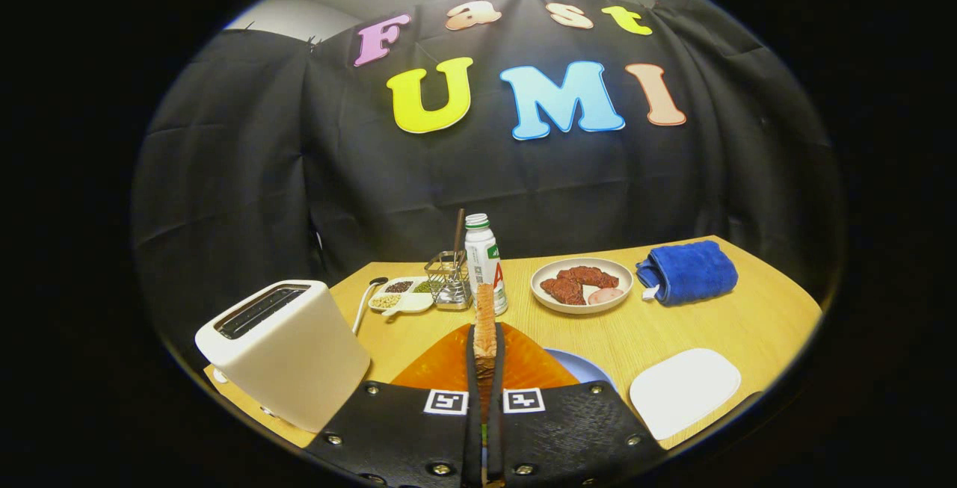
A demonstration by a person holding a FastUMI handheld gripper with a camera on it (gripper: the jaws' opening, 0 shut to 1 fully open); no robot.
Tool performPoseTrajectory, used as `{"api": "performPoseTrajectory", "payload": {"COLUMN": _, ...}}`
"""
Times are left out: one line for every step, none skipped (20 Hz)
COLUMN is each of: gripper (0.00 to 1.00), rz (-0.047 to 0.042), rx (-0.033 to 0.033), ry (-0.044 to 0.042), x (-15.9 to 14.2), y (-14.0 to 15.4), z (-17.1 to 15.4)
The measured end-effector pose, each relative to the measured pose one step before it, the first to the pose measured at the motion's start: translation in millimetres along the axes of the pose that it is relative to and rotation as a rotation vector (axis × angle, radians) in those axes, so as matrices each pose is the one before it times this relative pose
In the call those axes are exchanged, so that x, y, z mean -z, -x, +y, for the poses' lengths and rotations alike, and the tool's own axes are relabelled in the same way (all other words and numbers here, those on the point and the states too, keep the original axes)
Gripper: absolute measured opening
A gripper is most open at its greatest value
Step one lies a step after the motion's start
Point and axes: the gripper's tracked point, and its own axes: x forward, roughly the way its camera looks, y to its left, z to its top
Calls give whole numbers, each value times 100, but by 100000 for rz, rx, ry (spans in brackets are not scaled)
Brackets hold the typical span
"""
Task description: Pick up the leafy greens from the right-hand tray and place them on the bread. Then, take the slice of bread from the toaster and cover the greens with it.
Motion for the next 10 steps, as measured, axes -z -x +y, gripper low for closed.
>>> {"api": "performPoseTrajectory", "payload": {"gripper": 3, "rz": 508, "rx": 62, "ry": -806, "x": 215, "y": -26, "z": -259}}
{"api": "performPoseTrajectory", "payload": {"gripper": 3, "rz": 89, "rx": 172, "ry": -477, "x": 144, "y": 15, "z": -138}}
{"api": "performPoseTrajectory", "payload": {"gripper": 3, "rz": -6, "rx": -207, "ry": -510, "x": 216, "y": -11, "z": -8}}
{"api": "performPoseTrajectory", "payload": {"gripper": 3, "rz": -90, "rx": -1071, "ry": -589, "x": 208, "y": 84, "z": 263}}
{"api": "performPoseTrajectory", "payload": {"gripper": 3, "rz": 172, "rx": -415, "ry": -207, "x": 335, "y": 97, "z": 76}}
{"api": "performPoseTrajectory", "payload": {"gripper": 3, "rz": 598, "rx": -591, "ry": -168, "x": 364, "y": 150, "z": 150}}
{"api": "performPoseTrajectory", "payload": {"gripper": 3, "rz": 753, "rx": -601, "ry": -252, "x": 471, "y": 184, "z": 173}}
{"api": "performPoseTrajectory", "payload": {"gripper": 3, "rz": 774, "rx": -1209, "ry": -853, "x": 422, "y": 32, "z": 406}}
{"api": "performPoseTrajectory", "payload": {"gripper": 3, "rz": 618, "rx": -617, "ry": -925, "x": 355, "y": -103, "z": 237}}
{"api": "performPoseTrajectory", "payload": {"gripper": 3, "rz": 24, "rx": -703, "ry": -960, "x": 170, "y": 27, "z": 147}}
